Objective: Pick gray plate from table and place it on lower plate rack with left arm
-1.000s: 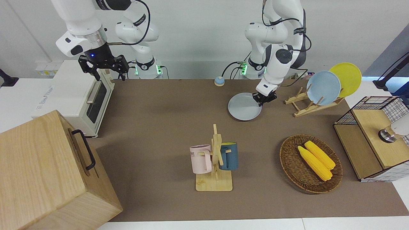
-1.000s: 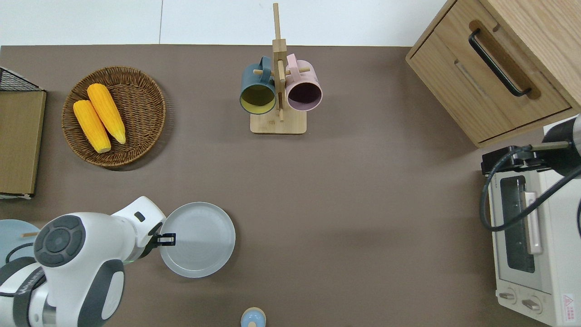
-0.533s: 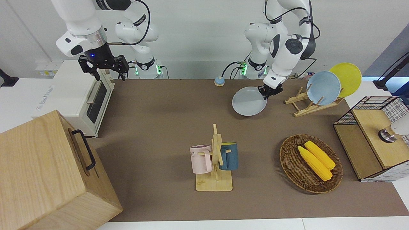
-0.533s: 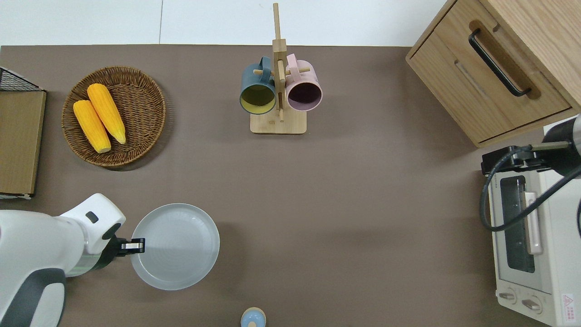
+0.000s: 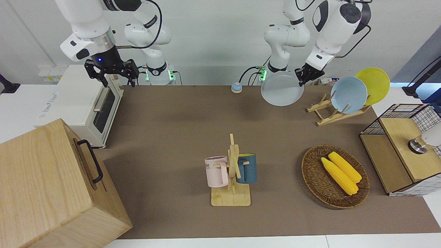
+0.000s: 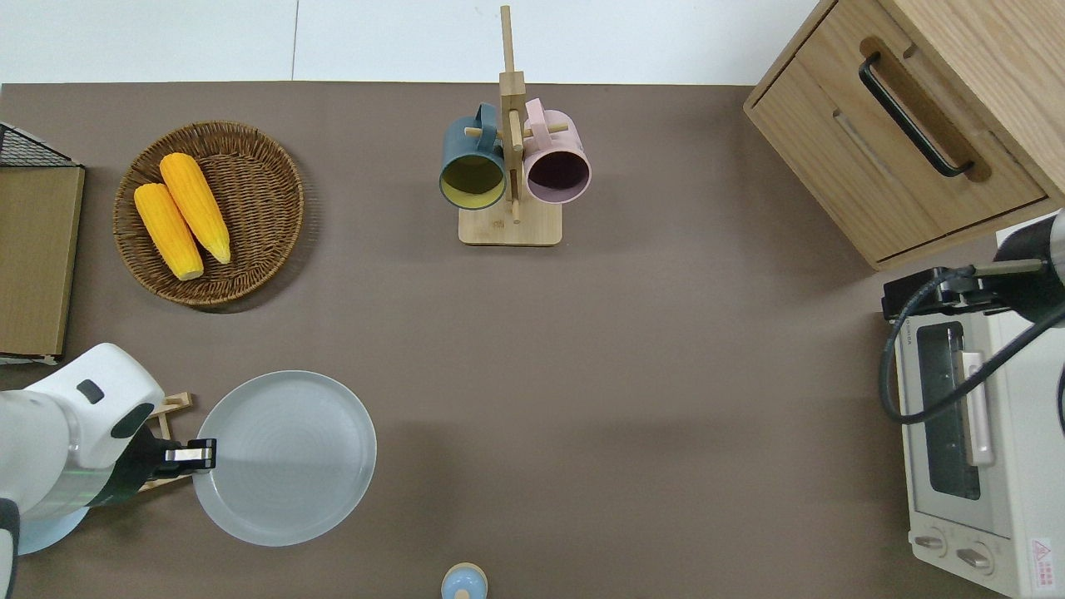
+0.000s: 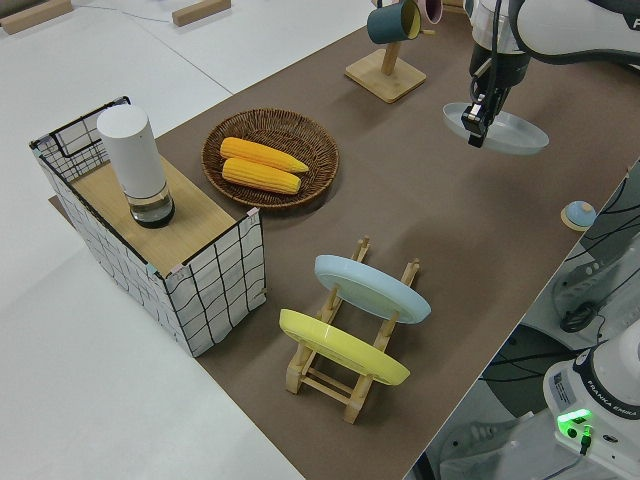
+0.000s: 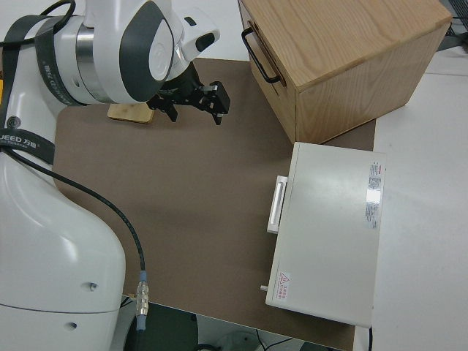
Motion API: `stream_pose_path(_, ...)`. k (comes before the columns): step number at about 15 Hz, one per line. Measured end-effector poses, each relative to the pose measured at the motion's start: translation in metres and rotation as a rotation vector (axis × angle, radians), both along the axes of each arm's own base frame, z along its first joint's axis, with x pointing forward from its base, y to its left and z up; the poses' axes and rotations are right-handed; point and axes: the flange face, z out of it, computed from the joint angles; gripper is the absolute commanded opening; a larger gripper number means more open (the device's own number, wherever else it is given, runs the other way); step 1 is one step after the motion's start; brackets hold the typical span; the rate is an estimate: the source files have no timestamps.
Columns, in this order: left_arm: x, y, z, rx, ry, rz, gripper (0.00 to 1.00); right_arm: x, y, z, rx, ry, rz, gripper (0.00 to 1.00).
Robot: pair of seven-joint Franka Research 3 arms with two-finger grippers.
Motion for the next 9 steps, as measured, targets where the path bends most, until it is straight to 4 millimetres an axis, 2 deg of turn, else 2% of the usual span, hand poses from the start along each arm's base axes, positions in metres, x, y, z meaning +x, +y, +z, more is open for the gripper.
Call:
stream_pose_path(5,0.001,0.021,0.025,0.104,-0.001,-0.002,0.00,0.000,0.000,0.000,0.000,0.000,0.000,0.983)
stream_pose_path(9,-0.002,0.037,0.035,0.256,0.019,-0.022,0.00,0.000,0.000,0.000,0.000,0.000,0.000,0.983)
